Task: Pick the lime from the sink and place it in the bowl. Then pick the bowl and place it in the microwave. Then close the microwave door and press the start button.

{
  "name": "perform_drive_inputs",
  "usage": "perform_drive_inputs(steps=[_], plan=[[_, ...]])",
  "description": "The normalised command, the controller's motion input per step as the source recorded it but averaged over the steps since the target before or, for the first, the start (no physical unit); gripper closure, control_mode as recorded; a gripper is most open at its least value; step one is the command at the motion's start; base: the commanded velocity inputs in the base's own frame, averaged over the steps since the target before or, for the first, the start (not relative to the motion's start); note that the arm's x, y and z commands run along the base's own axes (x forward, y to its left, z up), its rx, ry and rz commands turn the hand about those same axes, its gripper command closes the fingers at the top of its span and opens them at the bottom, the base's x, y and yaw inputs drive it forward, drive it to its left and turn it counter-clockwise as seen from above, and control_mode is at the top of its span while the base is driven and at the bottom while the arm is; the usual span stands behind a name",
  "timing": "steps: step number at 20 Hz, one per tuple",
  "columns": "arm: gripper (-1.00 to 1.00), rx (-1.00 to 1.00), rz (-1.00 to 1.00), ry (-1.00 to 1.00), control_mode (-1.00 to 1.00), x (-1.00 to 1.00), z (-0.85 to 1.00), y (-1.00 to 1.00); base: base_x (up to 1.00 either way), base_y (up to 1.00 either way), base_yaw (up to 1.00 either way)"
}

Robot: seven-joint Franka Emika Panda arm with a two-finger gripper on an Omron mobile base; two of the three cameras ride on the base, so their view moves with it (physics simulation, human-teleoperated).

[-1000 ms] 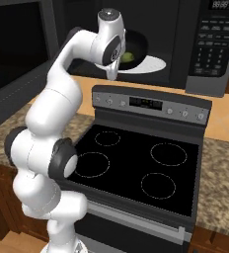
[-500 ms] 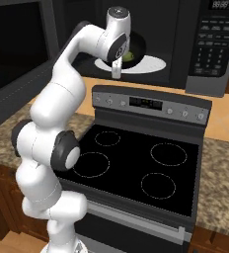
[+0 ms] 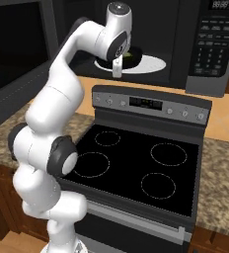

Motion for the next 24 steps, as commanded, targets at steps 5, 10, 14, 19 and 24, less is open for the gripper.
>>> perform_drive_inputs(steps=[5,10,14,19,24], plan=[[-1.0,-0.02,0.0,-0.13,-1.0,-0.9,-0.32,0.0,0.0,0.0,0.0],[-1.0,-0.15,0.0,-0.09,-1.0,-1.0,-0.59,0.0,0.0,0.0,0.0],[-1.0,-0.22,0.0,-0.06,-1.0,-0.88,-0.63,0.0,0.0,0.0,0.0],[-1.0,-0.09,0.0,-0.01,-1.0,-0.26,-0.25,0.0,0.0,0.0,0.0],[-1.0,-0.01,0.0,0.0,-1.0,0.0,-0.12,0.0,0.0,0.0,0.0]])
